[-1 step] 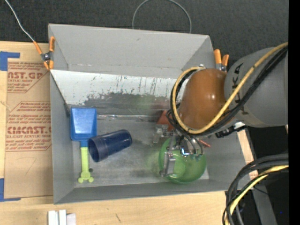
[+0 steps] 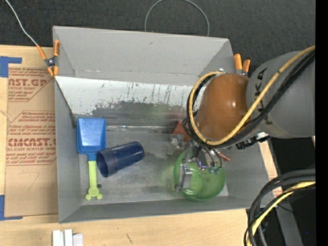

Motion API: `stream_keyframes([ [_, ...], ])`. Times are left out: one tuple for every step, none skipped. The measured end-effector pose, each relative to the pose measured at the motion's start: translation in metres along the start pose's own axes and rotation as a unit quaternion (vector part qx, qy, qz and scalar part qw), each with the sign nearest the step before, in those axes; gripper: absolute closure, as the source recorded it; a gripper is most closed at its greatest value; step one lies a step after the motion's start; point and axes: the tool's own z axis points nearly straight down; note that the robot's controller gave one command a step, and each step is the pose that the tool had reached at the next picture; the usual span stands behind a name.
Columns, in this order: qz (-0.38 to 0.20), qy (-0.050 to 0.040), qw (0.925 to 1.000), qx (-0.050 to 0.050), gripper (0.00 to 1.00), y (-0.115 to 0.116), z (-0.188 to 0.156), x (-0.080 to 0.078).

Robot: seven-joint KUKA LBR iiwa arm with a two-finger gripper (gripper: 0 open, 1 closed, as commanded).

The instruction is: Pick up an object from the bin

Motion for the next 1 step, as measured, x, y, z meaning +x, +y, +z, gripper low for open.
stream_keyframes([
  [-0.365, 0.0019, 0.9312, -0.001, 0.00, -0.0450, 0.0718, -0.0043],
])
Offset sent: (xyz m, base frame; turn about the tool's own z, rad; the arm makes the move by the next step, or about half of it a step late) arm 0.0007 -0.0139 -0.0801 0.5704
